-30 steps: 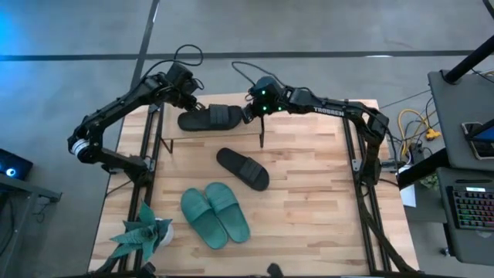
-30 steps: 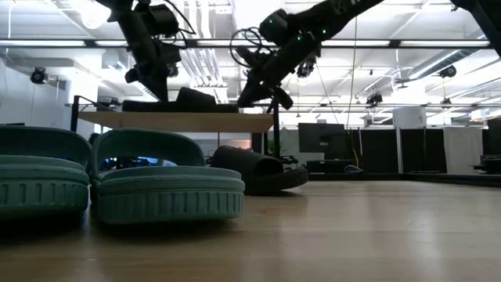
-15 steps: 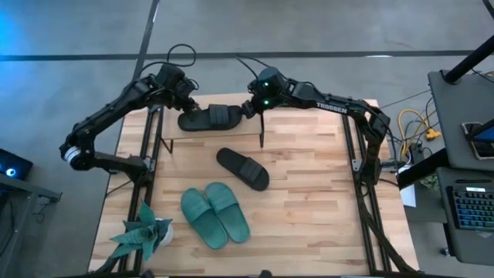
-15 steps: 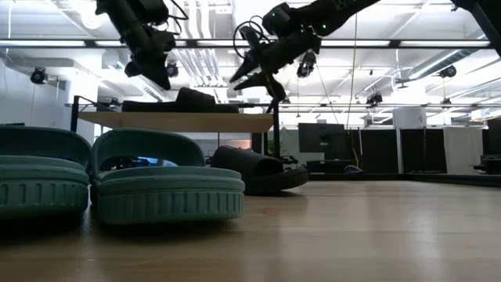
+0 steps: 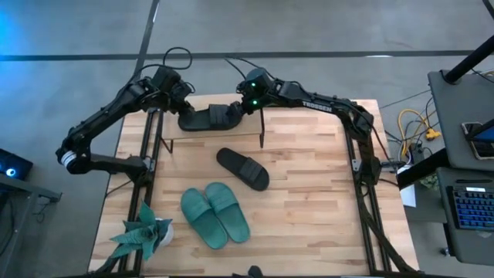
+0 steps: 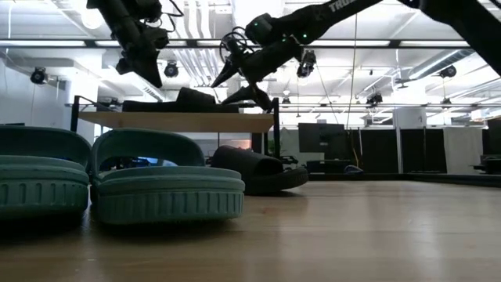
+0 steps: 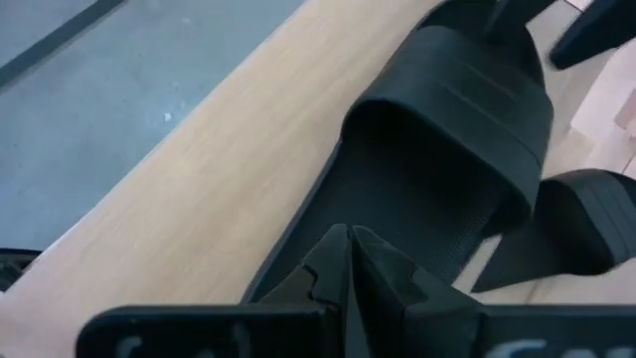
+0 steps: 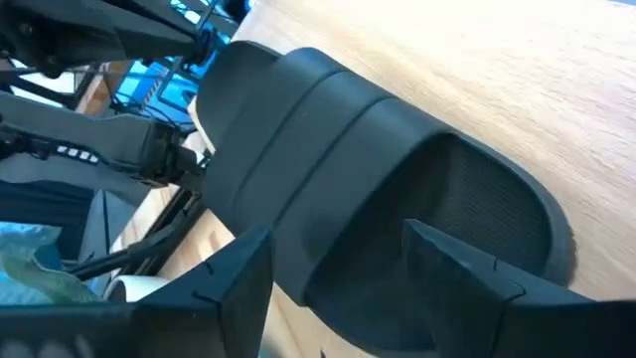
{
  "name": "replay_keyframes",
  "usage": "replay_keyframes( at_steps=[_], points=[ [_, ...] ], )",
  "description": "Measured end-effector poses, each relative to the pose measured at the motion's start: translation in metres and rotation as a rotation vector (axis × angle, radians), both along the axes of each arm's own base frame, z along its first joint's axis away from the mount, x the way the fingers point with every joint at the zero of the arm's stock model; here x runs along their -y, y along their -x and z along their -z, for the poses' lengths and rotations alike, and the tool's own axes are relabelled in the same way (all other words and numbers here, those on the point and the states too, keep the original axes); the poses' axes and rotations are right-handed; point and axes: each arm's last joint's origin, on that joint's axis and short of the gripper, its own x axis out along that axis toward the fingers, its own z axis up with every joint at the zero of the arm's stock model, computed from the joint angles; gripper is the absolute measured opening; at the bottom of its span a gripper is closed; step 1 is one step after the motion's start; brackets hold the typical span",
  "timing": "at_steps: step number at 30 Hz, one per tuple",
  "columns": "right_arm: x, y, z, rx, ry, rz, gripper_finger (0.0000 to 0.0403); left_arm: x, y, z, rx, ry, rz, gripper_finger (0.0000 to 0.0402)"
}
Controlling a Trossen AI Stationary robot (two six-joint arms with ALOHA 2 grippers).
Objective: Pick and place slides into the shelf
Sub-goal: Put the black slide on the shelf
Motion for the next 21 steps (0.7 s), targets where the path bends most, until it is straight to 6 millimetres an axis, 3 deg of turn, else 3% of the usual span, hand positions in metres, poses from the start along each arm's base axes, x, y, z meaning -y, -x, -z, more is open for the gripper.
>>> replay_keyframes(
  at_steps=[13, 21],
  points=[
    [0.003, -0.023, 0.004, -0.034, -0.003, -0.022, 0.0211, 0.018, 0.019, -0.016, 0.028, -0.066, -0.023, 0.0002],
    [0.006, -0.023, -0.003, -0.005, 0.013, -0.012, 0.0142, 0.021, 0.023, -0.016, 0.010, -0.078, -0.025, 0.0002]
  ],
)
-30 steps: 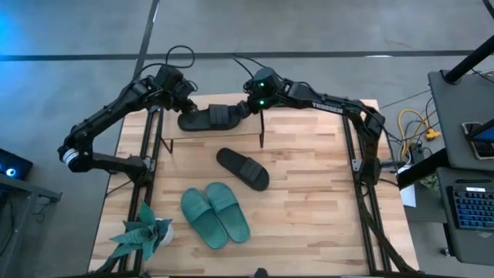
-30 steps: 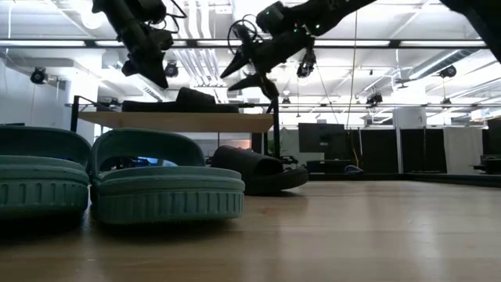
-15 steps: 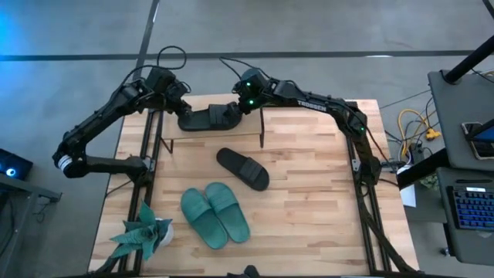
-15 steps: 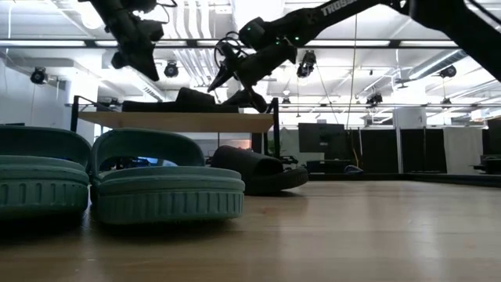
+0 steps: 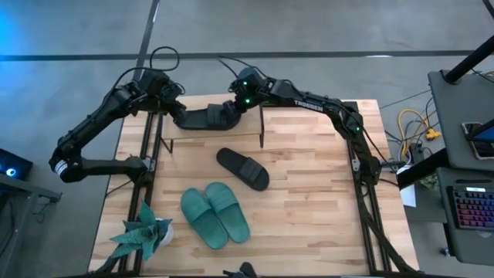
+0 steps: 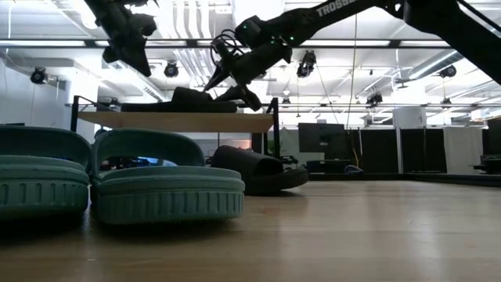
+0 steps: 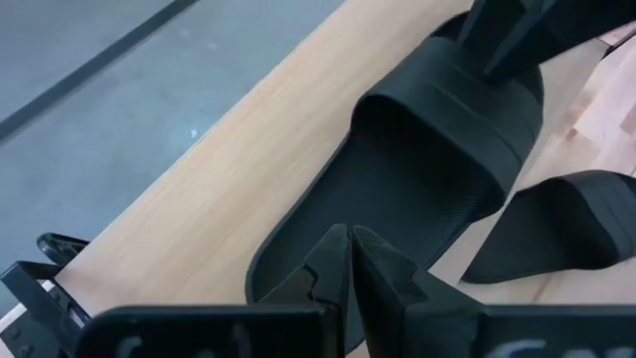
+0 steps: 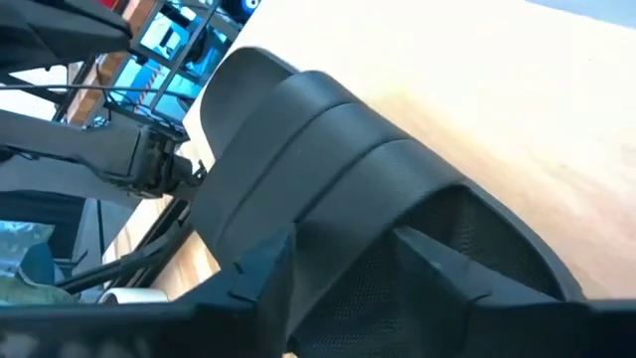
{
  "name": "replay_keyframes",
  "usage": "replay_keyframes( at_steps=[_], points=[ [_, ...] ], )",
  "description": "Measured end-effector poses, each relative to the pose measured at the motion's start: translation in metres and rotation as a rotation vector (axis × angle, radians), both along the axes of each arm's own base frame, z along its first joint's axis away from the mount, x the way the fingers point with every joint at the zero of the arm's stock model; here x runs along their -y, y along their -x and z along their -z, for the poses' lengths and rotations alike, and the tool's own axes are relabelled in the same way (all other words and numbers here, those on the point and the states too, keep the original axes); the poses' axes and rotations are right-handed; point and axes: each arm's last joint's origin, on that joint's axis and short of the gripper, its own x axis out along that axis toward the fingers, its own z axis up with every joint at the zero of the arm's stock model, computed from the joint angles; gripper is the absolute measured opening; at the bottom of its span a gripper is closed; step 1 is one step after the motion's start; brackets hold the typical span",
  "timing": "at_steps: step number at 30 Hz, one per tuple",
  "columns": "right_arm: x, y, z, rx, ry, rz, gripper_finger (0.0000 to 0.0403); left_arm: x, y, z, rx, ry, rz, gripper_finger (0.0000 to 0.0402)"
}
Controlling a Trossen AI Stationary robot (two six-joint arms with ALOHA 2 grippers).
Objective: Pick and place slides into the shelf
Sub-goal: Put the black slide on the shelf
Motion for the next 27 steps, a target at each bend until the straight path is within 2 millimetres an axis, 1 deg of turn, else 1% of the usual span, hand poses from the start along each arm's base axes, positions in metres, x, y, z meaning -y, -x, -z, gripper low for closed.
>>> replay_keyframes(
  at_steps=[4, 6, 11, 15, 21, 27],
  points=[
    [0.000, 0.000, -0.001, 0.006, 0.004, 0.002, 0.0091, 0.000, 0.000, 0.001, -0.012, -0.005, 0.013, 0.0002],
    [0.000, 0.000, -0.001, 0.006, 0.004, 0.002, 0.0072, -0.001, -0.001, 0.003, -0.016, -0.001, 0.014, 0.0002],
    [0.000, 0.000, -0.001, 0.008, 0.002, 0.001, 0.0045, -0.003, -0.003, 0.006, -0.027, 0.005, 0.018, 0.0002],
    [0.000, 0.000, -0.001, 0.010, 0.014, -0.008, 0.0015, -0.003, -0.003, 0.011, -0.041, 0.020, 0.019, 0.0002],
    [0.004, 0.002, -0.011, 0.026, 0.045, -0.028, 0.0009, -0.001, -0.001, 0.017, -0.053, 0.029, 0.016, 0.0002],
    [0.010, 0.015, -0.036, -0.016, 0.079, -0.065, 0.0009, -0.003, 0.002, 0.017, -0.106, -0.028, -0.055, 0.0002]
  ],
)
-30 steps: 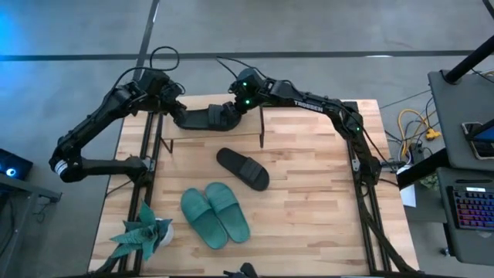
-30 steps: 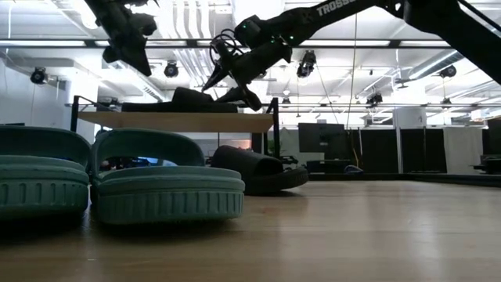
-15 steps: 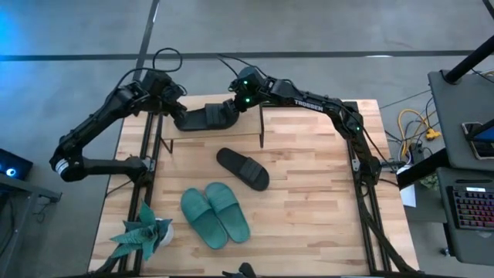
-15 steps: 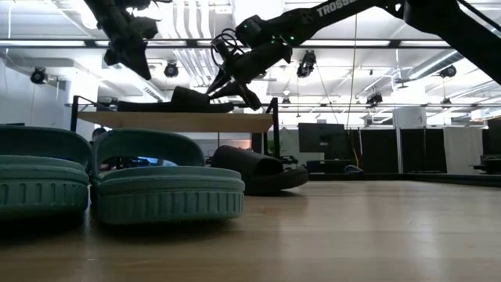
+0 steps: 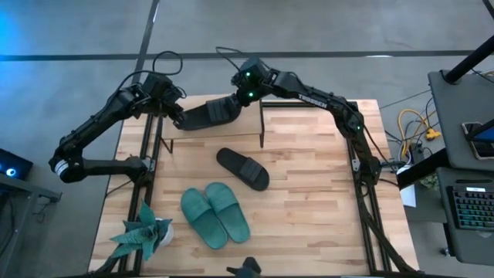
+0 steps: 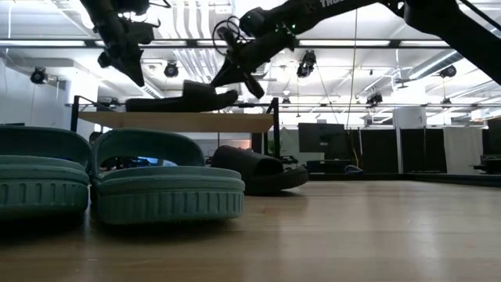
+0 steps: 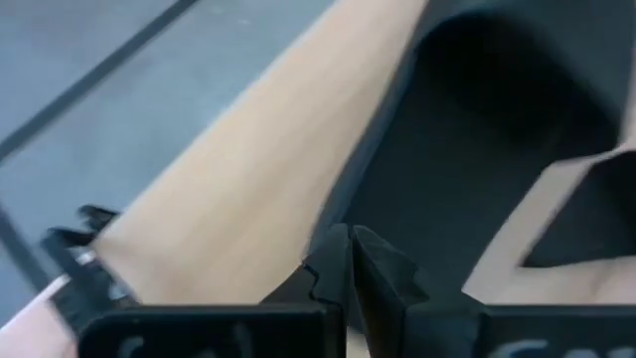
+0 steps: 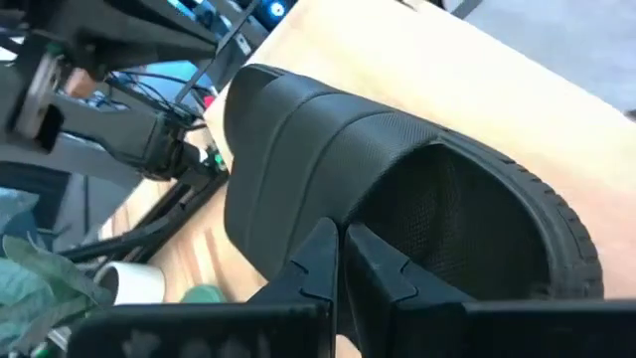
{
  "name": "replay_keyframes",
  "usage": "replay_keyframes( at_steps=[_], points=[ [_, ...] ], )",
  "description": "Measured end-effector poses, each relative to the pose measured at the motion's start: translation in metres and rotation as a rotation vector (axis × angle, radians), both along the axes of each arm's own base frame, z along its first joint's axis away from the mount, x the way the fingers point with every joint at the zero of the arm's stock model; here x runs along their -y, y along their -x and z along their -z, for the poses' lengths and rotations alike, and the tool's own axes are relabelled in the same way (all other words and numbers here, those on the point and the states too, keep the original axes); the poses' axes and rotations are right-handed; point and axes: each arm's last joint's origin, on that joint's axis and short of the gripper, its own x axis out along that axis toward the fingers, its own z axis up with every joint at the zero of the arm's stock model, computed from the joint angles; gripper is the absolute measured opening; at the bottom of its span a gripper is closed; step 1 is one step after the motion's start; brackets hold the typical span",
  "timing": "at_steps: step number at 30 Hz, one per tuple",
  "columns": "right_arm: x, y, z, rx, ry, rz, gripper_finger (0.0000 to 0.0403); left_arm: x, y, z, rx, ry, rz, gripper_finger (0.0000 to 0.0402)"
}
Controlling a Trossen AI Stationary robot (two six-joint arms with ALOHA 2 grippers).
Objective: Pick and place slides into the shelf
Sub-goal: Put the black slide on the shelf
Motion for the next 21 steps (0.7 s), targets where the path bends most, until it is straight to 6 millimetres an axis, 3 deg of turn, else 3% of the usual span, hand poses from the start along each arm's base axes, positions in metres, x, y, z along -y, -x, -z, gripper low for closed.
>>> replay_keyframes(
  at_steps=[10, 16, 21],
  points=[
    [0.010, 0.030, -0.034, 0.012, -0.149, -0.180, 0.0008, -0.009, -0.008, 0.000, 0.029, -0.040, -0.009, 0.0002],
    [0.012, 0.039, -0.024, -0.066, -0.200, -0.196, 0.0008, -0.020, -0.022, 0.003, 0.101, -0.022, 0.048, 0.0002],
    [0.012, 0.038, -0.013, -0.092, -0.213, -0.193, 0.0008, -0.033, -0.039, 0.018, 0.131, 0.073, 0.116, 0.0002]
  ],
)
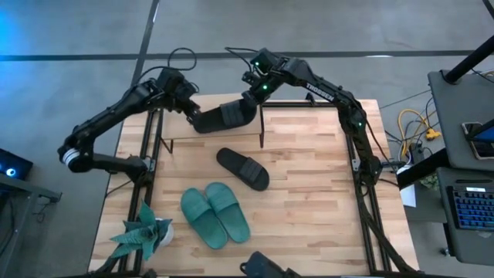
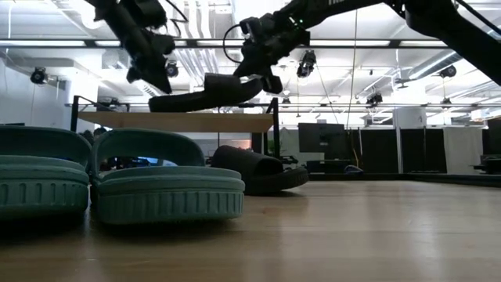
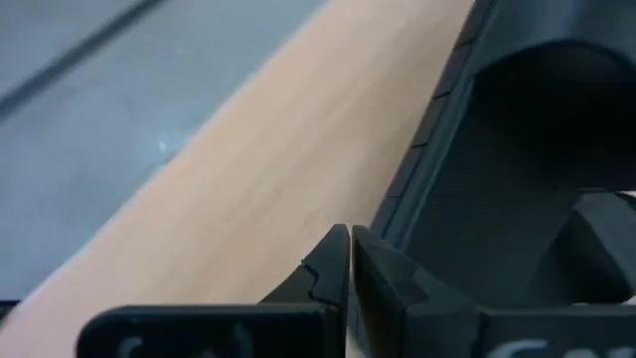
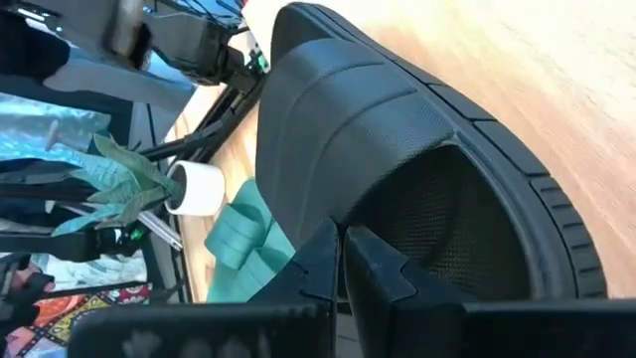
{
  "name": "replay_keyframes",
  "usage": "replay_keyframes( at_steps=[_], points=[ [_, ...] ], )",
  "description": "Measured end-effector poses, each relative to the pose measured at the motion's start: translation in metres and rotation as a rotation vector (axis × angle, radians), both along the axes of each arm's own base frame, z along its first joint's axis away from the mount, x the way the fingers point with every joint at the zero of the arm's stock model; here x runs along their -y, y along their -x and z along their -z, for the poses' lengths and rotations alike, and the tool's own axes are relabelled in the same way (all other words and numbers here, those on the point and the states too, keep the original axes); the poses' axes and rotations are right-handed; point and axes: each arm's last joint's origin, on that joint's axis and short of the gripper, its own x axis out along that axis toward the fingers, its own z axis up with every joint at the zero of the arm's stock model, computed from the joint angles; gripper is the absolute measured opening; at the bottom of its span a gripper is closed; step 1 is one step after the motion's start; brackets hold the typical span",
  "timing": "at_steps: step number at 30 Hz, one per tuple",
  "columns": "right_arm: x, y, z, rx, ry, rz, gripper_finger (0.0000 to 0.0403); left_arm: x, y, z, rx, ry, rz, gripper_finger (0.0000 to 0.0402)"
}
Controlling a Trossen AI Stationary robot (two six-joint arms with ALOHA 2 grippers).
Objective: Pick and place slides into the shelf
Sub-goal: Put the black slide on the shelf
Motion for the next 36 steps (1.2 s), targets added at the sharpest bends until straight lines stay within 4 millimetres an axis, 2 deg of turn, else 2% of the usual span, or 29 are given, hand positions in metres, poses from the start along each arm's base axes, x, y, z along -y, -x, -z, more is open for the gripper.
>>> replay_keyframes(
  at_steps=[8, 14, 19, 25, 31, 36],
  points=[
    [0.003, -0.001, 0.006, -0.034, 0.050, 0.048, 0.0008, -0.016, -0.015, 0.023, -0.066, 0.068, -0.001, 0.0002],
    [0.015, 0.004, 0.006, -0.076, 0.124, 0.149, 0.0008, -0.015, -0.014, 0.021, -0.060, 0.066, 0.002, 0.0002],
    [0.028, 0.005, 0.004, -0.019, 0.146, 0.208, 0.0008, -0.013, -0.012, 0.018, -0.048, 0.057, 0.003, 0.0002],
    [0.034, 0.002, 0.003, 0.036, 0.167, 0.229, 0.0008, -0.012, -0.012, 0.020, -0.042, 0.075, -0.015, 0.0002],
    [0.033, 0.002, 0.003, 0.018, 0.192, 0.246, 0.0010, -0.011, -0.011, 0.022, -0.046, 0.081, -0.015, 0.0002],
    [0.011, 0.011, -0.004, -0.103, 0.211, 0.115, 0.0035, -0.011, -0.011, 0.021, -0.043, 0.079, -0.014, 0.0002]
  ],
)
